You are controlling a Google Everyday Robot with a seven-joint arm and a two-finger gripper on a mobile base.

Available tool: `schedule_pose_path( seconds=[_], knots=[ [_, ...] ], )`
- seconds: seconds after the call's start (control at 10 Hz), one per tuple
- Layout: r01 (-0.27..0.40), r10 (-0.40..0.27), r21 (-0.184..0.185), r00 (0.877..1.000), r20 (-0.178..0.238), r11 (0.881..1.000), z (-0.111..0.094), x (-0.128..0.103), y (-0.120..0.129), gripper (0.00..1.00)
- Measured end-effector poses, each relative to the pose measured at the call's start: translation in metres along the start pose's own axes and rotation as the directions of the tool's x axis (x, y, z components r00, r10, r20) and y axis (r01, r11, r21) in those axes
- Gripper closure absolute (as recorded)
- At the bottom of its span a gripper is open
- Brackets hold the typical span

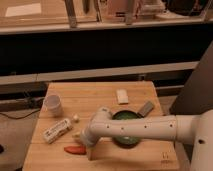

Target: Drag the pepper across the table

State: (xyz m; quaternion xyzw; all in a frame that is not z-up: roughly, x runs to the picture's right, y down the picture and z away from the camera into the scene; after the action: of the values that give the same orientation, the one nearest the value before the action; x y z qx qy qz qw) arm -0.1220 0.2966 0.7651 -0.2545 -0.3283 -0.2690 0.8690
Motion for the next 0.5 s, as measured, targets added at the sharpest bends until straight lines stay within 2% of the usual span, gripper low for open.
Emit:
schedule_pose_path(
  seconds=[0.1, 0.2, 0.3, 0.5],
  knots=[
    [-0.001, 0.001, -0.002, 1.000, -0.001, 1.000, 0.0012, -0.0010, -0.0011, 0.48],
    [-0.001, 0.001, -0.002, 1.000, -0.002, 1.000, 0.0020, -0.0009, -0.0016, 0.54],
    [0.000, 0.000, -0.003, 1.000, -0.008, 1.000, 0.0034, 0.0003, -0.0019, 0.68],
    [0.010, -0.011, -0.004, 1.000, -0.015, 1.000, 0.0047, 0.0012, -0.0013, 0.90]
  ],
)
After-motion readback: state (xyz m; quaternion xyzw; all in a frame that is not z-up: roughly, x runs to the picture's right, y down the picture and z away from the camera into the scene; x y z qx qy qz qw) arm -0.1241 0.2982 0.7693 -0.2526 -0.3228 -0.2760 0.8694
